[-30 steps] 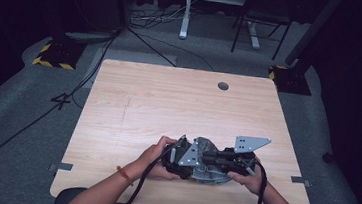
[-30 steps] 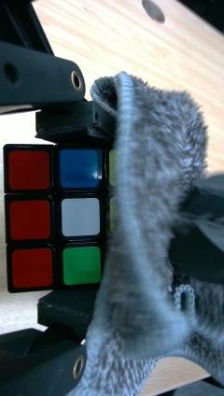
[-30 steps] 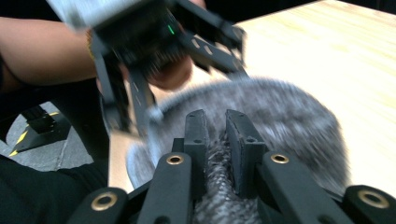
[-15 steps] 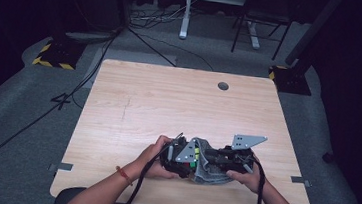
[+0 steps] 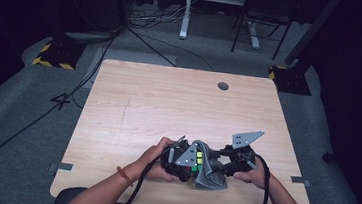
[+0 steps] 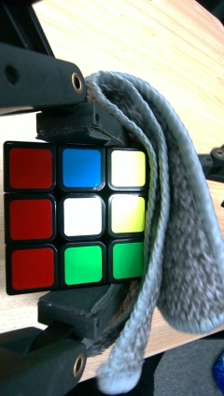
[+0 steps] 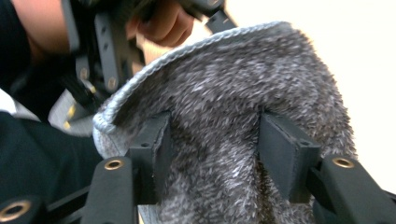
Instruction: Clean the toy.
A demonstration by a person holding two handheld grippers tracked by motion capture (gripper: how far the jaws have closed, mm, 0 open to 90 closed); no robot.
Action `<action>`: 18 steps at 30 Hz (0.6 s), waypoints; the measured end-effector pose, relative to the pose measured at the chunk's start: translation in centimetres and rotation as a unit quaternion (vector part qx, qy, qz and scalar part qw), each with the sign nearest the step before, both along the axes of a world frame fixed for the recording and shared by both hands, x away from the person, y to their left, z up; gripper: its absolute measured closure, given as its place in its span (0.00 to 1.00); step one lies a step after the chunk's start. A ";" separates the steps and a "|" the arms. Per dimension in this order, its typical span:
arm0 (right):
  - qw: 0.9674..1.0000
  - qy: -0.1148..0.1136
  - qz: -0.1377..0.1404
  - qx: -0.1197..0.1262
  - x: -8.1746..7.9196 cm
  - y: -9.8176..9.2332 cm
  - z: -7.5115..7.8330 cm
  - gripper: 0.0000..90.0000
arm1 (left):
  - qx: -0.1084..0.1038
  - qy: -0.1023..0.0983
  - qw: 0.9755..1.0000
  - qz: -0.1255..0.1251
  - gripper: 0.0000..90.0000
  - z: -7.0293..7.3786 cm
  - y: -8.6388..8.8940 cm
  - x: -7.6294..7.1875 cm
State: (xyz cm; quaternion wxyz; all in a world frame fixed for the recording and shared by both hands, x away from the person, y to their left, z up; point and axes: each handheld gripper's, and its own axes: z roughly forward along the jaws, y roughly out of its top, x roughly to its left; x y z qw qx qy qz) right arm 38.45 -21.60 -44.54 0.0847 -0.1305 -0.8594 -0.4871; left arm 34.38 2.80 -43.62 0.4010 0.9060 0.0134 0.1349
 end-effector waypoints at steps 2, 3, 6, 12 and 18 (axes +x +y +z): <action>1.000 -0.021 0.005 -0.010 -0.4 0.2 0.2 0.47 | -0.003 0.008 1.000 -0.001 0.38 0.0 0.1 0.1; 0.999 -0.031 0.006 -0.015 -0.5 0.2 0.3 0.47 | -0.004 0.008 1.000 0.001 0.37 0.0 0.1 0.2; 0.998 -0.061 0.001 -0.034 -1.0 0.6 0.5 0.45 | -0.002 0.013 1.000 0.004 0.38 -0.1 0.3 0.4; 0.987 -0.125 -0.006 -0.100 -2.2 2.3 -0.4 0.49 | -0.014 0.029 0.999 0.012 0.38 -0.2 0.7 1.1; 0.983 -0.146 -0.017 -0.108 -2.5 2.6 -0.8 0.77 | -0.015 0.023 0.999 0.035 0.37 -0.1 1.0 1.4</action>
